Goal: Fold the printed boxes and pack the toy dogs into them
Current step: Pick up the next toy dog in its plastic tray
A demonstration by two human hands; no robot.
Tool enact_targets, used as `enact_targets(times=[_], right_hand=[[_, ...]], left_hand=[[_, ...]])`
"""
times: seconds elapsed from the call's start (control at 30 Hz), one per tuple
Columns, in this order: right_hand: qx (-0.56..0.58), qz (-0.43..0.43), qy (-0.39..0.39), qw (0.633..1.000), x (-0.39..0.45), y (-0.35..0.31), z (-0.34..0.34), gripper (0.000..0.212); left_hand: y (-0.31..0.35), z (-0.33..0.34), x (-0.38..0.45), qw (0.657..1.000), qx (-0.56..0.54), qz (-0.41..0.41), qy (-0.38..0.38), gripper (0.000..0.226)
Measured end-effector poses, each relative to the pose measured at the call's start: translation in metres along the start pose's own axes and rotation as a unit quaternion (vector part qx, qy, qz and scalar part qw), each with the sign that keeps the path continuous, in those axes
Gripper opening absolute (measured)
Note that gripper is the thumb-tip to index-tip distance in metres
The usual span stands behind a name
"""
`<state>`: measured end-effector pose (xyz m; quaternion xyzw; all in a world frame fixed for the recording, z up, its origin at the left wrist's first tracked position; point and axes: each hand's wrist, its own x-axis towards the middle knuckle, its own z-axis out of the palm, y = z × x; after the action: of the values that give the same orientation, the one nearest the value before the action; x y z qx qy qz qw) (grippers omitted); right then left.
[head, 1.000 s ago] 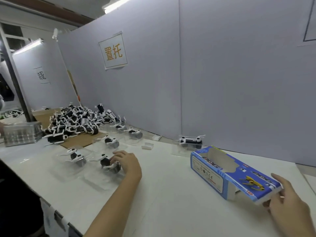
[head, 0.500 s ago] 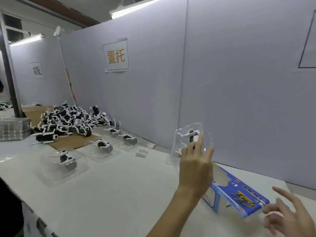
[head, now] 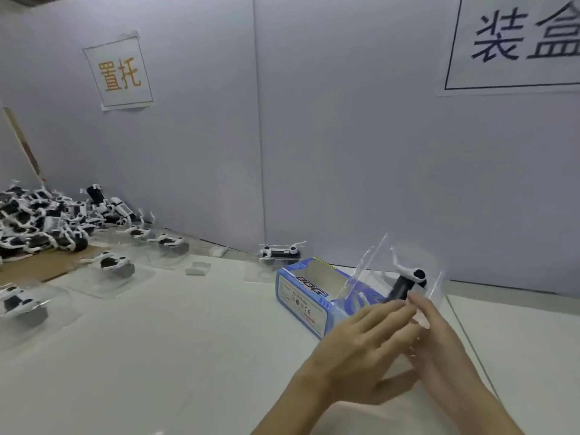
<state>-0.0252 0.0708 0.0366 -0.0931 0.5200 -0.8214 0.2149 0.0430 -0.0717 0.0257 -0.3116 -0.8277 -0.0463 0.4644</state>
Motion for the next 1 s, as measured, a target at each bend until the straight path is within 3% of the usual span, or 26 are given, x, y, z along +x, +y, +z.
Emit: enact_targets(times=[0.1, 0.23, 0.27, 0.33, 0.4, 0.47, 0.57, 0.63, 0.7, 0.8, 0.9, 1.0], right_hand=[[0.040, -0.035, 0.030, 0.998, 0.007, -0.003, -0.006, 0.054], [0.108, -0.059, 0.077, 0.989, 0.013, -0.005, -0.019, 0.033], [0.127, -0.053, 0.082, 0.987, 0.014, -0.006, -0.022, 0.026], [0.151, -0.042, 0.093, 0.983, 0.015, -0.007, -0.027, 0.018], [0.164, -0.033, 0.101, 0.981, 0.015, -0.008, -0.029, 0.019], [0.174, -0.019, 0.099, 0.980, 0.013, -0.009, -0.028, 0.024], [0.180, -0.004, 0.076, 0.981, 0.012, -0.007, -0.030, 0.036], [0.183, 0.004, 0.052, 0.982, 0.012, -0.008, -0.031, 0.031], [0.201, 0.012, 0.017, 0.979, 0.011, -0.012, -0.031, 0.029], [0.196, 0.047, -0.031, 0.979, 0.007, -0.017, -0.034, 0.040], [0.159, 0.060, -0.098, 0.980, 0.007, -0.013, -0.035, 0.039], [0.049, 0.093, -0.189, 0.976, -0.001, -0.014, -0.034, 0.051]], left_hand=[[-0.001, -0.009, -0.003, 0.998, -0.024, -0.018, 0.054, 0.041], [-0.017, -0.020, -0.017, 0.966, -0.036, -0.221, 0.132, 0.031], [-0.023, -0.022, -0.022, 0.954, -0.035, -0.277, 0.105, 0.035], [-0.032, -0.022, -0.035, 0.933, -0.041, -0.356, -0.027, 0.048], [-0.036, -0.014, -0.047, 0.917, -0.033, -0.374, -0.133, 0.054], [-0.035, -0.003, -0.049, 0.912, -0.007, -0.384, -0.147, 0.055], [-0.033, 0.011, -0.035, 0.915, 0.028, -0.396, -0.067, 0.043], [-0.036, 0.013, -0.029, 0.914, 0.022, -0.404, 0.000, 0.027], [-0.047, 0.004, -0.027, 0.882, -0.026, -0.461, 0.096, 0.021], [-0.065, -0.021, -0.032, 0.801, -0.114, -0.531, 0.251, 0.022], [-0.074, -0.037, -0.033, 0.769, -0.173, -0.540, 0.295, 0.013], [-0.079, -0.039, -0.032, 0.744, -0.191, -0.556, 0.319, 0.019]])
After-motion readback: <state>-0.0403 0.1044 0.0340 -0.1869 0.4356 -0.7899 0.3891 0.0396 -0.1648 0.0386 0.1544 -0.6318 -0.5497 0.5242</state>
